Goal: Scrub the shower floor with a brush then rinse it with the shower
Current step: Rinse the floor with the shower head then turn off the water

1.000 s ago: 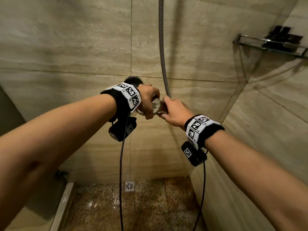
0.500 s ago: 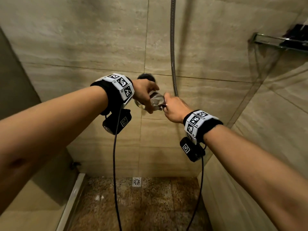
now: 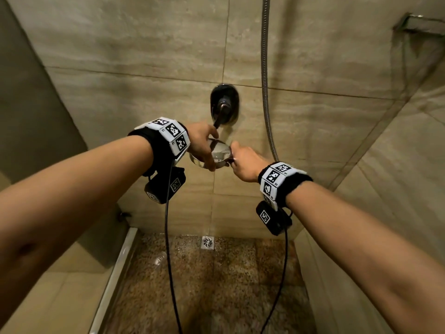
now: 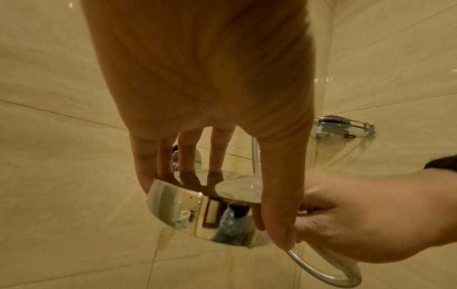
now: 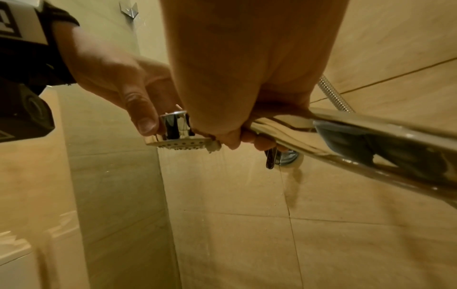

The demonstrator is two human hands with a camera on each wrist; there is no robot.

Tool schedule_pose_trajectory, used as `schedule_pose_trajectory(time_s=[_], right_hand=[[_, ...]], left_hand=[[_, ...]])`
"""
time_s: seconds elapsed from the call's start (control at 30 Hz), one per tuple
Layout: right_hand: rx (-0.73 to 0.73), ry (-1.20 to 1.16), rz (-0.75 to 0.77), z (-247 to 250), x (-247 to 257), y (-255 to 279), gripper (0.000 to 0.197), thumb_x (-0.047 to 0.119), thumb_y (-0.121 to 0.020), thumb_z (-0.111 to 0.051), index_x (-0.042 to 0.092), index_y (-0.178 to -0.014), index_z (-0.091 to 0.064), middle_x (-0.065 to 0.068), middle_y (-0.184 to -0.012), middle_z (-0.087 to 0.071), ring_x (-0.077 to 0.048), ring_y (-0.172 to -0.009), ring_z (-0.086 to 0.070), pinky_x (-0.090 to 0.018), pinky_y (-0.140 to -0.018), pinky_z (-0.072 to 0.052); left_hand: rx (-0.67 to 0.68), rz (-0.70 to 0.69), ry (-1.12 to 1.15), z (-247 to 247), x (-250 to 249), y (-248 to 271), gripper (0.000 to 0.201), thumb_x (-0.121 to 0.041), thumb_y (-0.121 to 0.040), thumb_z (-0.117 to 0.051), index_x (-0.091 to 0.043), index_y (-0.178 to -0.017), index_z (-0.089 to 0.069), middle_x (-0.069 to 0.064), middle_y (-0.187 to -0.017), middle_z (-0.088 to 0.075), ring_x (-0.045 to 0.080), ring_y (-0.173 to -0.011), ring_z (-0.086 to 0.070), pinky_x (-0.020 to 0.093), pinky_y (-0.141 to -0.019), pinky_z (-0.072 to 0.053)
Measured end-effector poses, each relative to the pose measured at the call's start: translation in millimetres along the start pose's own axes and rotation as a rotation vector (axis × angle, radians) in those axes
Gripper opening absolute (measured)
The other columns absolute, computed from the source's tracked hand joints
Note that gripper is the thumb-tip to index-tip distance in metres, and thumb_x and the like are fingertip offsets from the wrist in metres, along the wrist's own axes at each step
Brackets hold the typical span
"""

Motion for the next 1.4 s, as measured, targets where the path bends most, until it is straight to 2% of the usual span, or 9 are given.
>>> schedule_pose_trajectory(time_s=[0.23, 0.37, 0.47, 0.63, 0.83, 0.97, 1.13, 1.23, 1.4], right_hand=[[-0.024, 0.046, -0.102, -24.5, -4.9, -6.0, 0.033, 0.006, -0.088, -0.052, 0.007, -0.119, -0.04, -0.017, -0.115, -0.057, -0.036, -0.105, -0.058, -0.045, -0.089, -0.048], [0.031, 0.015, -0.119, -31.8, -7.1, -12.1, 0.028, 0.008, -0.092, -0.05, 0.004, -0.117, -0.039, -0.019, -0.108, -0.06, -0.037, -0.099, -0.06, -0.041, -0.078, -0.048], [0.004, 0.009, -0.157, -36.4, -9.0, -21.7, 0.027, 0.009, -0.091, -0.051, 0.005, -0.115, -0.04, -0.018, -0.106, -0.06, -0.037, -0.097, -0.06, -0.044, -0.082, -0.05], [-0.031, 0.014, -0.214, -36.3, -18.8, -39.3, 0.026, 0.012, -0.091, -0.052, 0.005, -0.114, -0.041, -0.02, -0.112, -0.058, -0.038, -0.101, -0.059, -0.042, -0.082, -0.047], [-0.017, 0.037, -0.275, -24.9, -34.4, -70.6, 0.025, 0.013, -0.09, -0.053, 0.006, -0.111, -0.041, -0.019, -0.109, -0.059, -0.038, -0.1, -0.06, -0.043, -0.083, -0.05], [-0.13, 0.009, -0.296, -8.9, -40.1, -92.3, 0.027, 0.013, -0.089, -0.053, 0.006, -0.113, -0.043, -0.019, -0.112, -0.059, -0.039, -0.103, -0.059, -0.044, -0.087, -0.049], [-0.063, 0.02, -0.363, 9.2, -42.3, -116.8, 0.031, 0.009, -0.085, -0.053, 0.006, -0.114, -0.041, -0.019, -0.112, -0.059, -0.038, -0.103, -0.059, -0.046, -0.088, -0.05], [0.017, 0.047, -0.372, 14.4, -44.5, -126.1, 0.03, 0.008, -0.086, -0.051, 0.006, -0.115, -0.042, -0.019, -0.114, -0.06, -0.037, -0.104, -0.059, -0.043, -0.088, -0.05], [-0.05, 0.11, -0.432, 20.1, -48.0, -125.0, 0.033, 0.009, -0.087, -0.054, 0.006, -0.118, -0.04, -0.016, -0.113, -0.059, -0.035, -0.105, -0.059, -0.038, -0.08, -0.046]], left_hand=[[-0.046, -0.025, -0.076, -16.9, 14.3, -1.4, 0.095, -0.037, -0.056, -0.089, -0.022, -0.137, -0.043, 0.002, -0.125, -0.056, 0.022, -0.111, -0.054, 0.032, -0.09, -0.047], [-0.038, -0.009, -0.102, -16.8, 28.8, -6.2, 0.095, -0.037, -0.058, -0.088, -0.022, -0.139, -0.04, 0.005, -0.134, -0.049, 0.025, -0.121, -0.048, 0.033, -0.097, -0.043], [-0.017, 0.007, -0.105, -16.0, 38.8, -15.0, 0.093, -0.037, -0.058, -0.088, -0.023, -0.138, -0.042, 0.005, -0.133, -0.051, 0.025, -0.12, -0.049, 0.035, -0.097, -0.044], [0.0, -0.013, -0.068, -11.4, 48.9, -36.4, 0.091, -0.032, -0.062, -0.087, -0.021, -0.139, -0.039, 0.006, -0.134, -0.05, 0.026, -0.12, -0.049, 0.032, -0.093, -0.042], [0.013, -0.079, -0.03, 12.4, 54.2, -77.6, 0.092, -0.029, -0.063, -0.087, -0.019, -0.141, -0.037, 0.006, -0.137, -0.048, 0.026, -0.122, -0.048, 0.033, -0.098, -0.043], [-0.017, -0.143, -0.02, 33.3, 54.5, -103.2, 0.089, -0.027, -0.064, -0.086, -0.019, -0.139, -0.038, 0.004, -0.136, -0.048, 0.025, -0.121, -0.049, 0.028, -0.092, -0.041], [-0.037, -0.209, -0.028, 60.2, 56.7, -126.1, 0.094, -0.026, -0.065, -0.086, -0.018, -0.143, -0.034, 0.005, -0.138, -0.048, 0.025, -0.122, -0.05, 0.028, -0.092, -0.041], [-0.048, -0.228, -0.041, 71.8, 60.2, -135.9, 0.092, -0.025, -0.067, -0.085, -0.017, -0.143, -0.035, 0.005, -0.137, -0.049, 0.024, -0.122, -0.05, 0.026, -0.09, -0.041], [-0.054, -0.267, -0.059, 77.4, 59.4, -140.1, 0.082, -0.023, -0.066, -0.085, -0.017, -0.137, -0.042, 0.005, -0.129, -0.054, 0.024, -0.116, -0.053, 0.029, -0.092, -0.045]])
Point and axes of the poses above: each hand's wrist, its own y-axis away from the middle knuckle, its own z-axis out of the back of the hand, x = y × z, the point moved 1 cm from there along -y, towards the middle knuckle
